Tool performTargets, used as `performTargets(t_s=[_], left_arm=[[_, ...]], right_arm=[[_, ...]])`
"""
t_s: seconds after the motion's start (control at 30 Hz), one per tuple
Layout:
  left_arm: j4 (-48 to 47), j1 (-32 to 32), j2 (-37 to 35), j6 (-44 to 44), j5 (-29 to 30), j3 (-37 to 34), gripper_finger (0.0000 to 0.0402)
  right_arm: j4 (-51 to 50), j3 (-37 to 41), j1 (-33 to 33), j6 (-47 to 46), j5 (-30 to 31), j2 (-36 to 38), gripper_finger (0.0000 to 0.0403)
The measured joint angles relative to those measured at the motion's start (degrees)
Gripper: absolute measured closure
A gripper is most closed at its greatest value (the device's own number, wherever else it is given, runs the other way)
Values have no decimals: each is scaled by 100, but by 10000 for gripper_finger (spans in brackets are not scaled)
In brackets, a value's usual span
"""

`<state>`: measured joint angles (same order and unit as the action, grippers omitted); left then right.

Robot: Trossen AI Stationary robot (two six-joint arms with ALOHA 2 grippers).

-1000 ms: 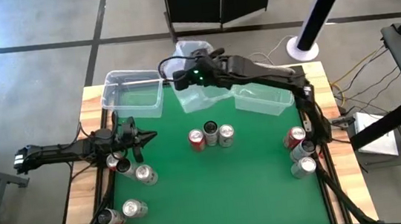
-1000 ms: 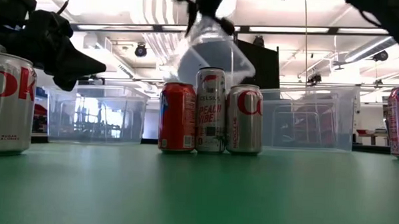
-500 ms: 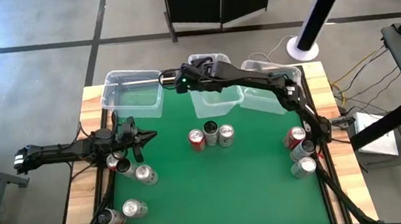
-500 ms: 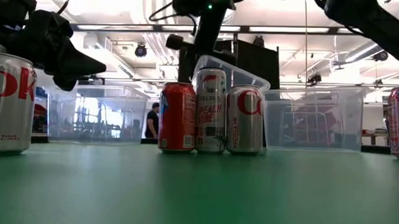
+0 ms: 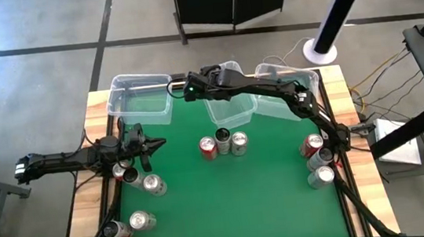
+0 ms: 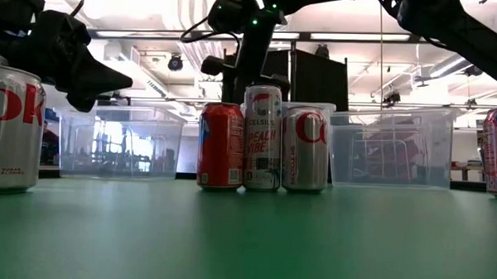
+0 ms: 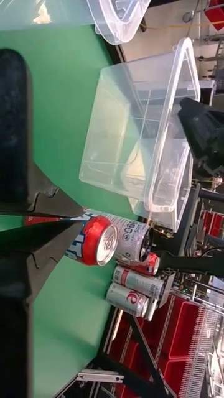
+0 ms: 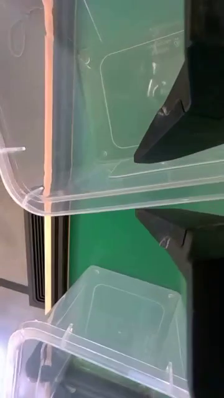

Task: Sort soda cans
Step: Move the bottom middle transparent bin to the top middle of the table

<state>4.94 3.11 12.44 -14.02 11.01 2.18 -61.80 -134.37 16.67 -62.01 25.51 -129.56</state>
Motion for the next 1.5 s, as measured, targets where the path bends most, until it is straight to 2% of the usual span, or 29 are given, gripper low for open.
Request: performTargets(t_s=[0.13, 0.27, 0.4, 0.53, 0.57, 0.7, 0.77, 0.83, 1.0, 1.2, 1.33, 1.5], left_arm=[[4, 0, -2, 0, 0, -1, 397], [4, 0, -2, -3, -1, 0, 397], [10, 0, -4, -47, 1, 0, 397], [79, 0, -2, -59, -1, 0, 397], [90, 0, -2, -72, -1, 0, 397], [168, -3, 5, -157, 0, -1, 397], [175, -4, -2, -168, -1, 1, 397], [212, -4, 16, -197, -1, -1, 397], [216, -7, 25, -199, -1, -1, 397], [253, -7, 77, -199, -1, -1, 397], [282, -7, 73, -204, -1, -1, 397], [309, -7, 76, -290, -4, -1, 397]], right_arm=[[43, 0, 0, 330, -86, 79, 255], [-53, -23, 26, 1249, -474, 393, 235], [-986, -46, 26, 1977, -552, 927, 216], [-2716, -23, 37, 1734, -464, 1233, 207], [-2882, 19, 37, 1611, -502, 1262, 206], [-2386, 663, 2, 1478, -1432, 1751, 202], [-2597, 1002, -4, 1303, -1439, 1986, 202], [-2905, 1481, 7, 1046, -1086, 2197, 202], [-2080, 2980, 34, 617, -1106, 3025, 202], [-1122, 4354, 31, 252, -1496, 3445, 202], [-359, 4788, 127, 287, -1597, 3554, 202], [320, 4850, 155, 464, -1680, 3493, 202]])
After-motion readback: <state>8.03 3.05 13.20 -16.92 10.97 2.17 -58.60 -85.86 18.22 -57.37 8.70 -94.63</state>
